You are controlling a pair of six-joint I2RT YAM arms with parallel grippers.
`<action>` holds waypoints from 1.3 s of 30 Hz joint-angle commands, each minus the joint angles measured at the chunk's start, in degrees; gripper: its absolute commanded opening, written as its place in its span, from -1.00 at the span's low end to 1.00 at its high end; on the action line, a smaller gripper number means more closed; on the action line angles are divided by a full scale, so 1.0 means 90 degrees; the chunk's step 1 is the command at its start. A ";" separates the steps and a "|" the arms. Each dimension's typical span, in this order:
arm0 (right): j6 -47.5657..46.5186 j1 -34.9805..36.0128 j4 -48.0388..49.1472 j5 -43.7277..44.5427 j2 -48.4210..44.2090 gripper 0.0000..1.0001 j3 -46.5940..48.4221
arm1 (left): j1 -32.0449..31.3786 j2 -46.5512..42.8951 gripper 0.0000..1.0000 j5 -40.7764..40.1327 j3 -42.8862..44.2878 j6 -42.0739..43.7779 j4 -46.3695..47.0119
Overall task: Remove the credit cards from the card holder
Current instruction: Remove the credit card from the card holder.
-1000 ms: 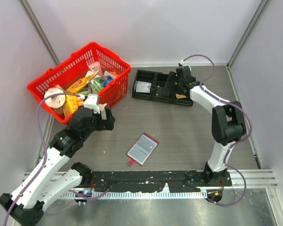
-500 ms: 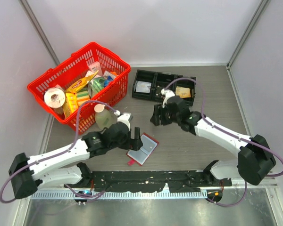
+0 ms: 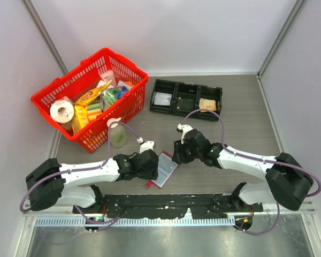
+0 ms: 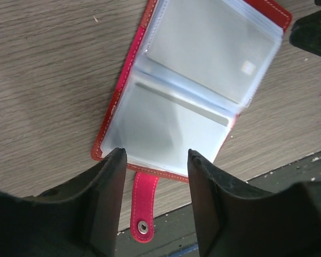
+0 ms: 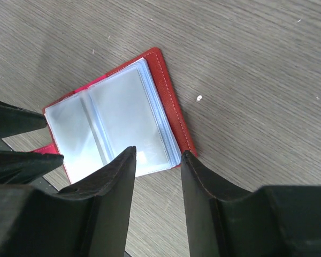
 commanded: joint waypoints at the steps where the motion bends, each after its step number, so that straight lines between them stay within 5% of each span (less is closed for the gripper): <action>1: 0.0104 0.0084 0.0513 -0.0058 0.0087 -0.15 -0.0027 | -0.0024 0.0206 0.03 -0.0307 0.0023 -0.0094 0.0142; 17: 0.0162 0.0123 0.0591 -0.0273 0.0428 -0.31 -0.0203 | 0.0181 0.1232 -0.28 -0.0794 0.0520 0.0804 -0.0024; 25: 0.0308 0.0153 0.0591 -0.0186 0.0497 -0.32 -0.0271 | 0.0230 0.1087 -0.20 -0.1108 0.0950 0.1059 -0.0356; 33: 0.0348 0.0182 0.0454 0.0079 0.0282 -0.32 -0.0261 | 0.0220 0.0091 -0.04 -0.0854 0.0492 0.0444 -0.0200; 39: 0.0367 0.0279 0.0532 -0.0039 0.0526 -0.32 -0.0232 | 0.0210 0.0294 -0.07 -0.0522 0.0169 0.0151 0.0209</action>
